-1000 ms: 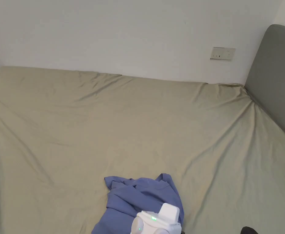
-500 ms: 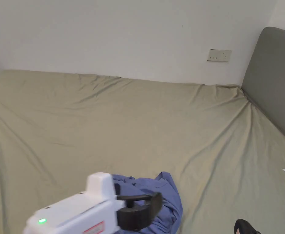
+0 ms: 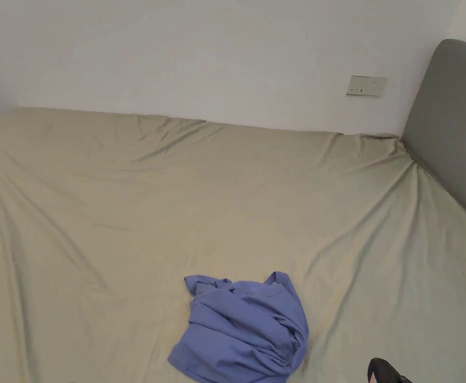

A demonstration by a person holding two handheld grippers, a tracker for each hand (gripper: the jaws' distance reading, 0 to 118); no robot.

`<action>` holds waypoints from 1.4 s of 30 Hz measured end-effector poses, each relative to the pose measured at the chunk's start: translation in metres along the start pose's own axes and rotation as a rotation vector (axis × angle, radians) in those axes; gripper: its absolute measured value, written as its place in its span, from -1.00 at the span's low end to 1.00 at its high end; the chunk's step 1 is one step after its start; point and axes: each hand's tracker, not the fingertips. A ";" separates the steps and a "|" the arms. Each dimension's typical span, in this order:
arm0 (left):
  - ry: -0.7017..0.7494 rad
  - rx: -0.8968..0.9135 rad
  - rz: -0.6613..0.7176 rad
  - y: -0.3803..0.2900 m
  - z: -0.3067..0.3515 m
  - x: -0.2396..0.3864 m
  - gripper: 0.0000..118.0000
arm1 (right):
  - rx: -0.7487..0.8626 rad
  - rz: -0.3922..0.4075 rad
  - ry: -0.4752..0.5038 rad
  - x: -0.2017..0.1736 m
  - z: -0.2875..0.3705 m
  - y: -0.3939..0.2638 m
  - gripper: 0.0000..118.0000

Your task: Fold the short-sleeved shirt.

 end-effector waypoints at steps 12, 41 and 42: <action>-0.144 -0.148 0.099 0.021 -0.106 -0.003 0.77 | -0.017 0.012 0.011 -0.001 -0.007 0.001 -0.99; -0.247 -0.432 -0.218 -0.034 -0.279 0.043 -0.94 | -0.041 0.011 -0.009 0.020 -0.029 0.013 -0.87; -0.245 -0.425 -0.210 -0.031 -0.276 0.042 -0.94 | -0.051 0.006 -0.004 0.023 -0.037 0.014 -0.69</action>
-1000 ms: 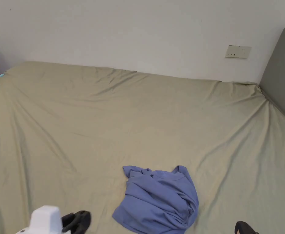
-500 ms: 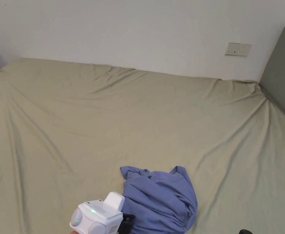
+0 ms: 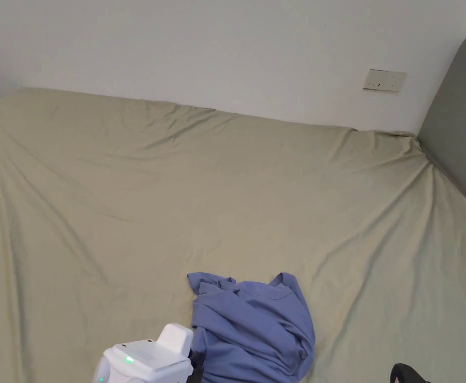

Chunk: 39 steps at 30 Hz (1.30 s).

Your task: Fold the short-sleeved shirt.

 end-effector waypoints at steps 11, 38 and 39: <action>-0.038 0.050 0.061 -0.002 0.019 0.001 -0.94 | -0.469 -0.218 0.128 0.037 -0.274 0.008 0.72; 0.032 0.142 0.161 0.009 0.065 -0.023 -0.94 | -0.438 -0.299 0.214 0.051 -0.315 0.054 -0.92; 0.045 0.170 0.181 0.013 0.078 -0.030 -0.94 | -0.395 -0.314 0.224 0.058 -0.299 0.065 -0.92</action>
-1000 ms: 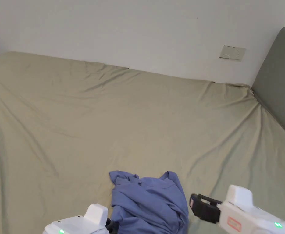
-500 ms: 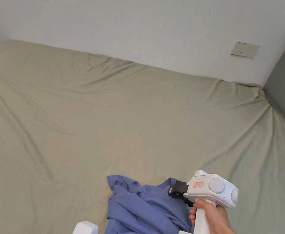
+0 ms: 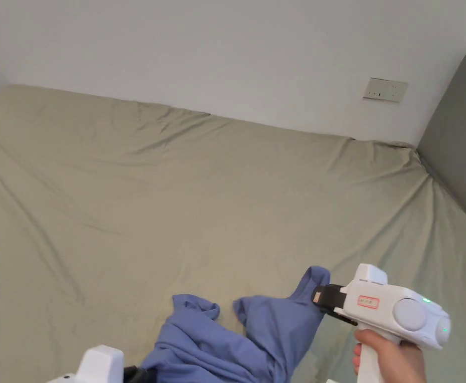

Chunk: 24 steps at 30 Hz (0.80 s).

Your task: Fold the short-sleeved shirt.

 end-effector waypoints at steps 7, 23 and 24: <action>0.033 0.199 0.039 0.058 0.081 -0.031 -0.94 | 0.222 -0.093 0.141 -0.009 0.119 0.027 -0.92; 0.083 0.521 -0.270 0.192 0.212 0.040 -0.94 | 0.529 0.100 0.169 -0.106 0.282 0.052 -0.92; 0.087 0.529 -0.279 0.196 0.216 0.042 -0.94 | 0.540 0.115 0.167 -0.110 0.287 0.054 -0.92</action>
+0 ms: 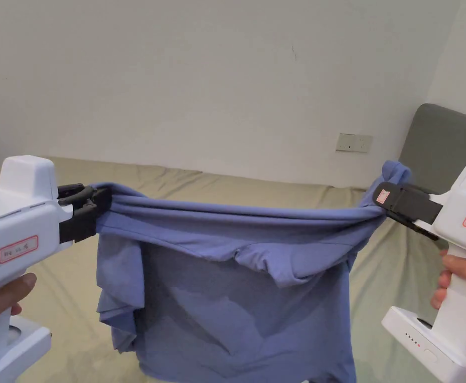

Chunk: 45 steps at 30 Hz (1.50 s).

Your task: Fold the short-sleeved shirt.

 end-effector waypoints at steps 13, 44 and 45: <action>0.044 -0.087 -0.060 0.025 -0.085 -0.014 -0.94 | -0.034 0.074 -0.065 0.000 -0.069 0.025 -0.92; 0.024 -0.285 -0.230 -0.120 -0.205 -0.014 -0.94 | -0.216 0.007 -0.172 0.127 -0.190 -0.112 -0.92; 0.006 -0.324 -0.231 -0.140 -0.191 -0.009 -0.94 | -0.241 -0.019 -0.171 0.134 -0.175 -0.133 -0.92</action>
